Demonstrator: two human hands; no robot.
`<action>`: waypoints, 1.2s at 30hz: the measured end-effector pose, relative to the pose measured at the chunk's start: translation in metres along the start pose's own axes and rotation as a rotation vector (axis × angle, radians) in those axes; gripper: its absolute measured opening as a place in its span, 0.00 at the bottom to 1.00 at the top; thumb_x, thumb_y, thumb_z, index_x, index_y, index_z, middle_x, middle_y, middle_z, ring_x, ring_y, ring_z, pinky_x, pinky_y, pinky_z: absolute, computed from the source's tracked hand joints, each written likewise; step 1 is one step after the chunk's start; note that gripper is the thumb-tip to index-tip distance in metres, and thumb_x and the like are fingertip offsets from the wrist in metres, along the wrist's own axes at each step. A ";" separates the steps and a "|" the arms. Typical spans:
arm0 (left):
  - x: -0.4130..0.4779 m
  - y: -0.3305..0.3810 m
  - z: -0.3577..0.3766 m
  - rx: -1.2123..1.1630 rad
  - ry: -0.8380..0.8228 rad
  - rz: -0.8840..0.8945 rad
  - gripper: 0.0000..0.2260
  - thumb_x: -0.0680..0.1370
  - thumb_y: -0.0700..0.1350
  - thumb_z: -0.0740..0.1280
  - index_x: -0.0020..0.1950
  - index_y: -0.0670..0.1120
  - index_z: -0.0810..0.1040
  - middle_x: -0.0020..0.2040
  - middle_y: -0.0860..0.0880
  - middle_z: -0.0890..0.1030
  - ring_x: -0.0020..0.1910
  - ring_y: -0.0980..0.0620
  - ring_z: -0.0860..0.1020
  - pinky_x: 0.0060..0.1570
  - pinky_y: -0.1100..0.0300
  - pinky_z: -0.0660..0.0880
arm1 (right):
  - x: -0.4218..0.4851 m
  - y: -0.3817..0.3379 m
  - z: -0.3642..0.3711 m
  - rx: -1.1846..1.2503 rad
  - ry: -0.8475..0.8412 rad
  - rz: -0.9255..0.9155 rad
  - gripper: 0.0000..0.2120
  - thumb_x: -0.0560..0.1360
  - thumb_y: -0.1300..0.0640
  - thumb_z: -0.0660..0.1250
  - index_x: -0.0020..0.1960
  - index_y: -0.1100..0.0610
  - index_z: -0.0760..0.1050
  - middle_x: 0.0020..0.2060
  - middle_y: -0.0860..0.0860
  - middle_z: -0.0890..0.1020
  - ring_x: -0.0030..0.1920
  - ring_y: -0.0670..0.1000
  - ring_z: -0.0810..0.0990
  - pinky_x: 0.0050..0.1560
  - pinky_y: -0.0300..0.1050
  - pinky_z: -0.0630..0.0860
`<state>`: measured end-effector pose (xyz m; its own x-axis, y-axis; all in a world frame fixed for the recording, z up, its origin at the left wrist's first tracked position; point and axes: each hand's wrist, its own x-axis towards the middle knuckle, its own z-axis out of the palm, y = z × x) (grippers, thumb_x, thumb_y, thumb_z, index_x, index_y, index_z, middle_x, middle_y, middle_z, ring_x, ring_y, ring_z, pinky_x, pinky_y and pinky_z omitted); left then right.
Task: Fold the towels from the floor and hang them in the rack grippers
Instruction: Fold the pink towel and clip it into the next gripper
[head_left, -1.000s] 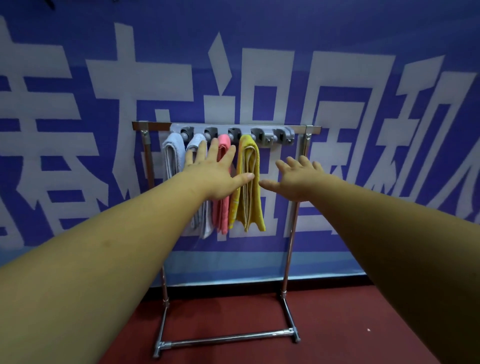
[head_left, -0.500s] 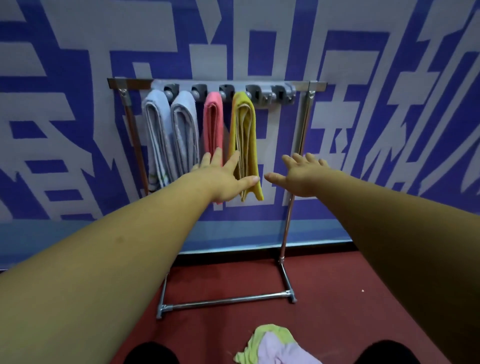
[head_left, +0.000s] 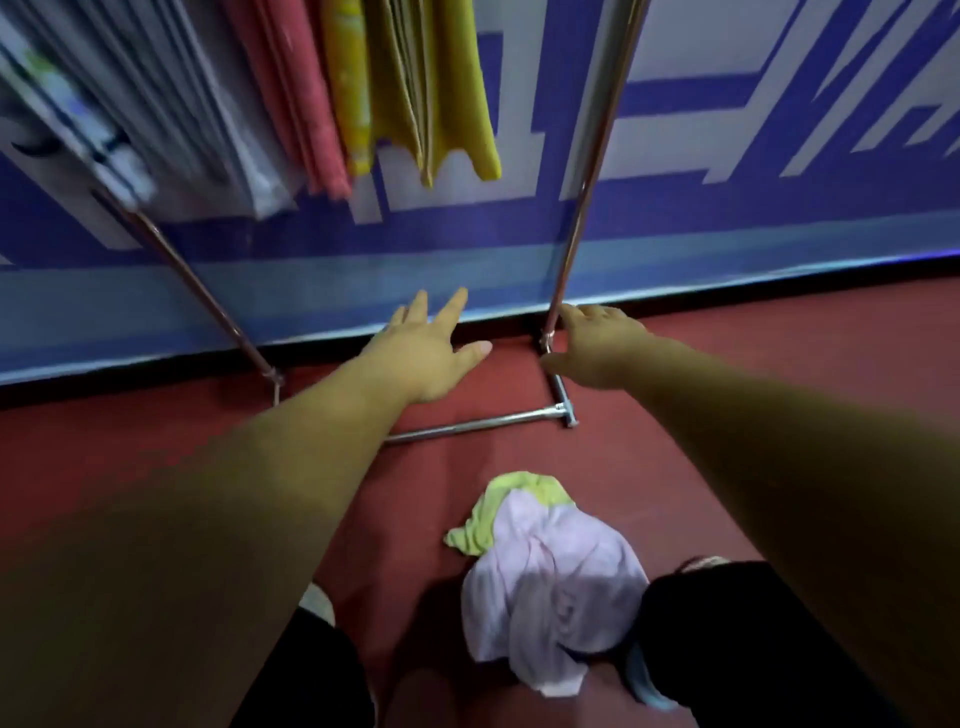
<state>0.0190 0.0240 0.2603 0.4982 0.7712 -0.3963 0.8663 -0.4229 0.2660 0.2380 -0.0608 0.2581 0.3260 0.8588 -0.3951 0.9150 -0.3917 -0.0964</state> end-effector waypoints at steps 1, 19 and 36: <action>0.009 -0.005 0.025 -0.013 -0.042 -0.022 0.38 0.83 0.71 0.55 0.86 0.62 0.40 0.88 0.43 0.42 0.87 0.39 0.45 0.84 0.44 0.48 | 0.008 0.005 0.026 -0.001 -0.042 0.008 0.40 0.78 0.35 0.66 0.82 0.53 0.58 0.79 0.59 0.66 0.78 0.64 0.64 0.77 0.59 0.64; 0.101 -0.063 0.254 -0.047 -0.451 -0.189 0.37 0.86 0.56 0.63 0.87 0.59 0.41 0.88 0.46 0.42 0.86 0.40 0.52 0.83 0.43 0.57 | 0.071 0.011 0.307 -0.019 -0.663 0.067 0.26 0.86 0.55 0.61 0.81 0.61 0.61 0.79 0.56 0.68 0.76 0.57 0.70 0.71 0.43 0.67; 0.105 -0.058 0.271 -0.168 -0.501 -0.049 0.32 0.83 0.42 0.65 0.86 0.55 0.61 0.85 0.48 0.64 0.81 0.45 0.67 0.77 0.55 0.66 | 0.087 -0.010 0.321 0.965 -0.531 0.337 0.16 0.63 0.61 0.73 0.48 0.68 0.85 0.41 0.58 0.82 0.43 0.56 0.77 0.42 0.51 0.74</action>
<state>0.0315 0.0005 -0.0352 0.4498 0.4488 -0.7722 0.8915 -0.2779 0.3577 0.1814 -0.0881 -0.0684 0.1691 0.5050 -0.8464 0.1633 -0.8612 -0.4812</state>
